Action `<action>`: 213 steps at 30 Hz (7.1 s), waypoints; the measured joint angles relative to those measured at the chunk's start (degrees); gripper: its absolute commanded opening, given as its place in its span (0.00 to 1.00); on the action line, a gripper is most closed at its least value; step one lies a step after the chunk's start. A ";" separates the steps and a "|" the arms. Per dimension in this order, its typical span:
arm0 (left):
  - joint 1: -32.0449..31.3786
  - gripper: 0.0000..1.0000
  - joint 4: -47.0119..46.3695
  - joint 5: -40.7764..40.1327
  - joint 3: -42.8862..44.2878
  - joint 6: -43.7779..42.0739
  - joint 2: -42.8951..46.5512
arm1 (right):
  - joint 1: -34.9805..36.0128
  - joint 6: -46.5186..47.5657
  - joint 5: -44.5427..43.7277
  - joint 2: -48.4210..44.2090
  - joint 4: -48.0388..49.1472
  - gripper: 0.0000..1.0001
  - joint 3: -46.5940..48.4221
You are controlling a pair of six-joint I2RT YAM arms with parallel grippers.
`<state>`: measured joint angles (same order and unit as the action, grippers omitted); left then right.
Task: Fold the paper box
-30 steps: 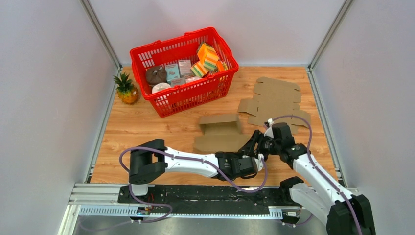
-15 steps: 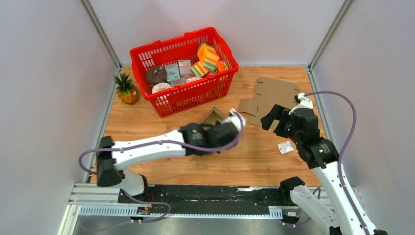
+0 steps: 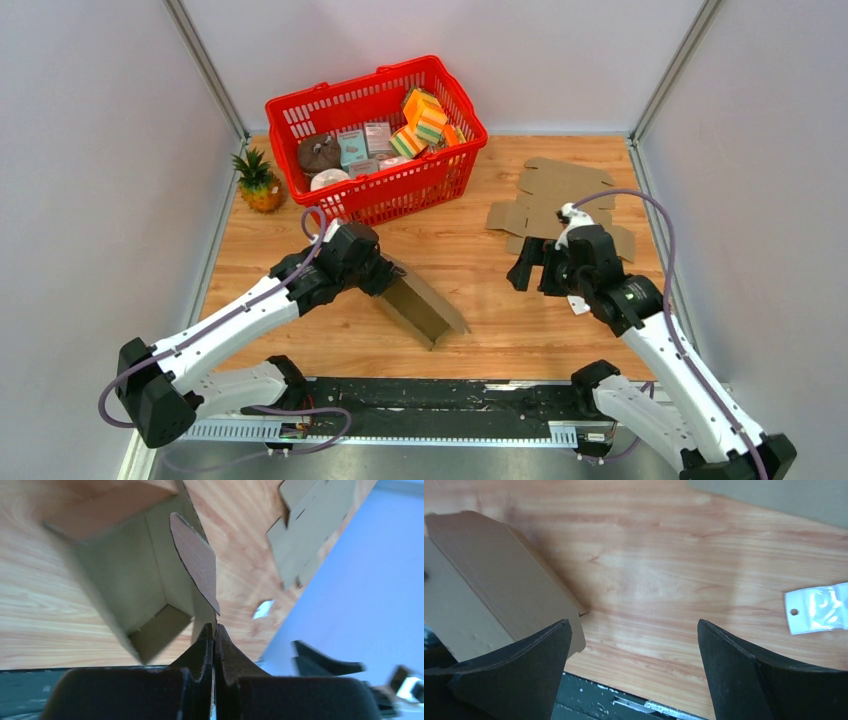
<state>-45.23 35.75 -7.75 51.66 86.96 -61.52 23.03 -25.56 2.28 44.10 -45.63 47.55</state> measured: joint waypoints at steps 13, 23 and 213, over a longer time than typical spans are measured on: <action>5.33 0.70 -3.96 -8.41 -5.03 23.89 2.58 | 10.99 -0.31 0.37 7.48 4.83 1.00 -2.93; 5.42 0.75 -4.52 -15.82 -2.82 4.85 10.54 | 12.81 -1.11 2.21 8.33 10.08 0.95 -8.44; 15.02 0.41 -27.89 -1.49 -14.84 -75.34 -0.94 | 14.01 23.04 9.86 45.48 60.94 0.54 -0.96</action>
<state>-30.22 7.86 -9.23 36.82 11.62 -62.46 37.04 -2.52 12.14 89.58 15.31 46.59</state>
